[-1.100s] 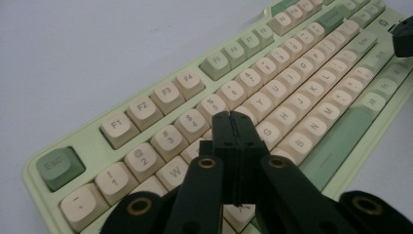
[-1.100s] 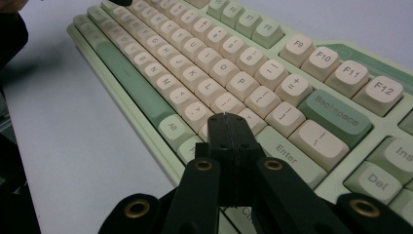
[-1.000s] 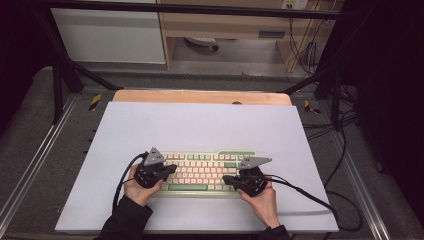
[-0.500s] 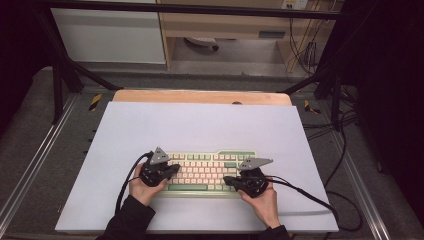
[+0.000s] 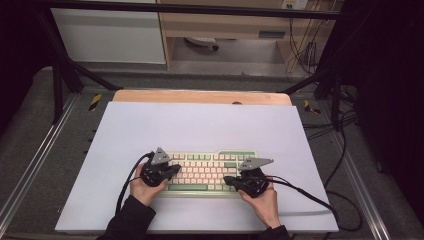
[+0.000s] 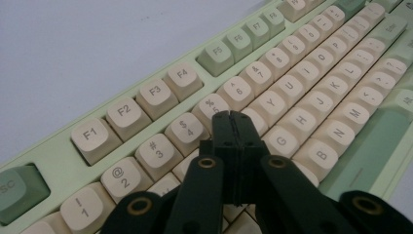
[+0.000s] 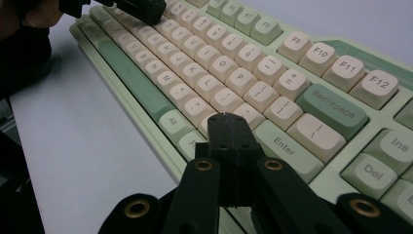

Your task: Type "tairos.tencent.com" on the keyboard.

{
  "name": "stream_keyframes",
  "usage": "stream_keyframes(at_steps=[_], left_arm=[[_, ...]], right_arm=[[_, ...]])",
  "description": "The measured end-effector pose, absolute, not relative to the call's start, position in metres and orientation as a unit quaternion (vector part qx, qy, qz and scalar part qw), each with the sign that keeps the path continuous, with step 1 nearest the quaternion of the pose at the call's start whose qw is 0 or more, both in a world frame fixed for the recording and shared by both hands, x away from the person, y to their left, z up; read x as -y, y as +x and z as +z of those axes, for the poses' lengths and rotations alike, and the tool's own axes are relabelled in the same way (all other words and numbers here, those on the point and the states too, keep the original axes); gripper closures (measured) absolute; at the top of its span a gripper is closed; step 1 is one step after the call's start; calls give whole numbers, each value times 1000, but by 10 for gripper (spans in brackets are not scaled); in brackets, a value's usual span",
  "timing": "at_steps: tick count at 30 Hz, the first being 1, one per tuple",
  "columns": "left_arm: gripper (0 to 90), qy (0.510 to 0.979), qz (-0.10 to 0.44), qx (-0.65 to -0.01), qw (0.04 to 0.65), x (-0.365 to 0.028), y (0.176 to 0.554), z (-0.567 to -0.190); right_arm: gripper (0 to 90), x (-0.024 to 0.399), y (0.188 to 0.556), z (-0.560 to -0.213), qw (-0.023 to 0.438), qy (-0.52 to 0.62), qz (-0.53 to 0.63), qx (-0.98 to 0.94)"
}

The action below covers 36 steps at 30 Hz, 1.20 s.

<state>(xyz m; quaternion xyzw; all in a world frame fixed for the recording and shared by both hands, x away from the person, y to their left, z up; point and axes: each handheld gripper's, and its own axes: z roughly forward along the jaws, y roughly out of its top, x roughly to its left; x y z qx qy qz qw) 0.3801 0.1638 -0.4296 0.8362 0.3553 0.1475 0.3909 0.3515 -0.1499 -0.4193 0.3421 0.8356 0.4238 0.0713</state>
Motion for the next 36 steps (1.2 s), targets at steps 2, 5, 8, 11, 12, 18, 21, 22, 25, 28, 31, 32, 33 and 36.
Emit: stream_keyframes(at_steps=[2,5,8,11,12,18,21,22,25,28,31,32,33,36], left_arm=[[898,835,148,-354,395,-165,379,-428],[899,833,149,-352,400,-166,376,-424],[898,833,150,-349,403,-168,373,-421],[898,834,151,-346,404,-171,369,-418],[898,833,151,-346,404,-173,368,-417],[898,832,153,-346,406,-180,364,-415],[898,831,153,-348,406,-185,362,-414],[898,831,153,-349,406,-187,361,-414],[898,829,153,-352,407,-194,359,-414],[898,826,154,-357,408,-201,356,-414],[898,824,156,-362,408,-208,354,-414],[898,823,156,-362,408,-210,353,-414],[898,823,156,-363,408,-212,352,-414],[898,823,156,-364,407,-216,350,-415]], right_arm=[[900,150,351,-419,72,343,425,-835],[900,150,351,-418,73,343,427,-833],[900,151,351,-417,74,342,429,-833],[900,151,351,-416,74,345,430,-831],[900,151,351,-416,74,345,429,-831],[900,151,351,-415,74,349,433,-828],[900,150,352,-415,74,350,435,-826],[900,150,352,-415,73,350,436,-826],[900,150,353,-414,72,353,438,-824],[900,149,354,-413,72,354,440,-822],[900,145,354,-412,72,353,441,-822],[900,144,355,-411,72,353,442,-822],[900,142,356,-411,71,353,444,-820],[900,138,358,-411,73,359,441,-820]])
